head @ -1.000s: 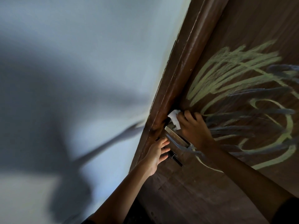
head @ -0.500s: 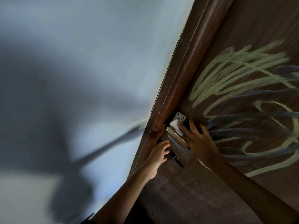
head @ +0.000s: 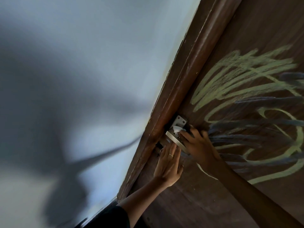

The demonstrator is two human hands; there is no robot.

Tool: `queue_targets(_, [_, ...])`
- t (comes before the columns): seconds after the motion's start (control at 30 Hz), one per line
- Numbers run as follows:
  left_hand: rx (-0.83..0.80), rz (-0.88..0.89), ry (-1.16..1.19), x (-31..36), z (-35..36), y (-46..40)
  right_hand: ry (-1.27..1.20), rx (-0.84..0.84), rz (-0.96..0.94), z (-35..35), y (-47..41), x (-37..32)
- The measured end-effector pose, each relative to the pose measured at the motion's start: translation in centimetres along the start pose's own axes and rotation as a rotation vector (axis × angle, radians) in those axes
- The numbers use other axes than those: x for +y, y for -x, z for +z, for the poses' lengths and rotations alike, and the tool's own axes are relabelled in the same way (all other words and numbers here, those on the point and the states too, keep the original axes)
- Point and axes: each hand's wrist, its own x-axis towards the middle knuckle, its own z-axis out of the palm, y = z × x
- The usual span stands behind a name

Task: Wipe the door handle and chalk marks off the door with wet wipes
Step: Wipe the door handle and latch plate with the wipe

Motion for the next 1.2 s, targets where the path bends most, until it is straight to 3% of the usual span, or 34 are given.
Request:
queue_targets(0.17, [0.110,0.009,-0.014,0.9,0.5,-1.2,-0.057,-0.005,0.047,-0.4,0.1,-0.3])
queue_targets(0.33, [0.138,-0.111,0.221,3.3,1.2,-1.3,-0.207,-0.029,0.192,-1.9,0.2,-0.5])
queue_targets(0.5, [0.134,-0.211,0.310,4.0,2.2,-1.8,-0.377,0.165,0.480,-3.2,1.5,-1.6])
queue_targets(0.67, [0.159,-0.289,0.351,4.4,2.9,-1.3,-0.511,0.241,0.640,-3.2,2.6,-2.7])
queue_targets(0.9, [0.341,-0.381,0.563,5.0,0.2,-2.6,-0.601,0.283,0.692,-3.3,3.1,-3.6])
queue_targets(1.2, [0.271,-0.278,0.422,3.1,1.7,-2.8,-0.667,0.324,0.707,-3.5,4.7,-4.0])
